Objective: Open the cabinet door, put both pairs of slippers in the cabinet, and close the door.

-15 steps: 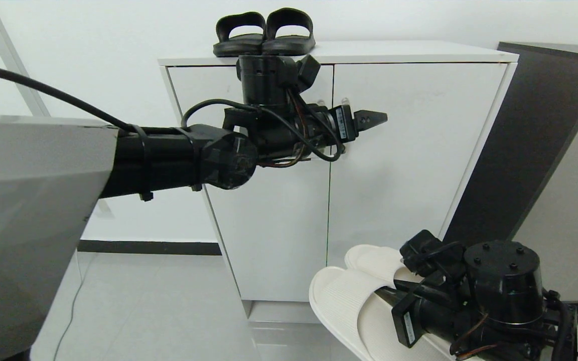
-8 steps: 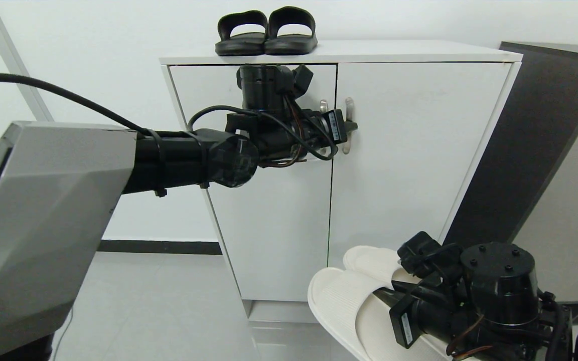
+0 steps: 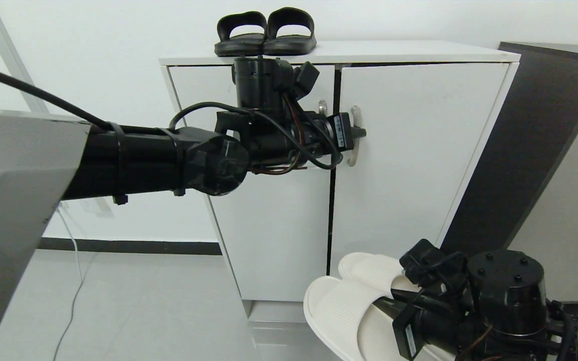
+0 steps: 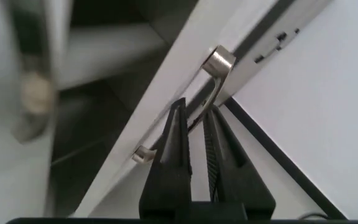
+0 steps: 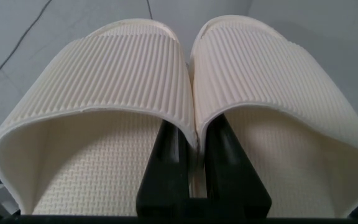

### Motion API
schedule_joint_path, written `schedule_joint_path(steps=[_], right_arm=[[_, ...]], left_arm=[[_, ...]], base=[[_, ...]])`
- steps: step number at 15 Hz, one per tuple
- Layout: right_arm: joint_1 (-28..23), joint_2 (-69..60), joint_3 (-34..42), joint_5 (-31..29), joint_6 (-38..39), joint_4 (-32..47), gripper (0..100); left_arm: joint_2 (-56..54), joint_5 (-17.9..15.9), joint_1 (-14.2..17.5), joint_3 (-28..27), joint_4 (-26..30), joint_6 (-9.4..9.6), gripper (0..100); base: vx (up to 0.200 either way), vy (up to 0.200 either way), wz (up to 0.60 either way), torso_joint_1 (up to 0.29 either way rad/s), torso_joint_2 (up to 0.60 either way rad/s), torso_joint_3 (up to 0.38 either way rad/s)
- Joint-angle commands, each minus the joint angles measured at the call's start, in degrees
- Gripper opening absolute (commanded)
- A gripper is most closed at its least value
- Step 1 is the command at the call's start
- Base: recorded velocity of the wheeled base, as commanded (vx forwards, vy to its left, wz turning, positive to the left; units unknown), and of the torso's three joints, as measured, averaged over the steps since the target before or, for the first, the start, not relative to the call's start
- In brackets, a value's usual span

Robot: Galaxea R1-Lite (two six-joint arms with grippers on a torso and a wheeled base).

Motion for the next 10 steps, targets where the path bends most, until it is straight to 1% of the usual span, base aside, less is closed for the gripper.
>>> schedule_joint_path(steps=[1,4,6,10], right_arm=[[0.4,-1.0,0.6,0.0,-0.4,0.0,0],[0.6,-1.1,1.1,0.3,-1.4,-0.1,0],[0.9,-1.6,1.1,0.7,-1.4,-0.1,0],[1.3,-2.2,1.6,1.4,-1.4,-0.1,0]], left_arm=[[-3.5,0.1,-1.0,3.0,-0.3,0.21,0],[-6.6,0.5,-2.1,8.4,-3.2,0.21,0],[-9.5,0.5,-2.7,11.6,-3.2,0.3,0],[-15.9,0.5,-3.7,18.0,-3.2,1.35,0]], base=[[0.0,0.0,0.0,0.0,0.0,0.0],[0.0,0.0,0.0,0.0,0.0,0.0],[0.0,0.0,0.0,0.0,0.0,0.0],[0.0,0.0,0.0,0.0,0.0,0.0]])
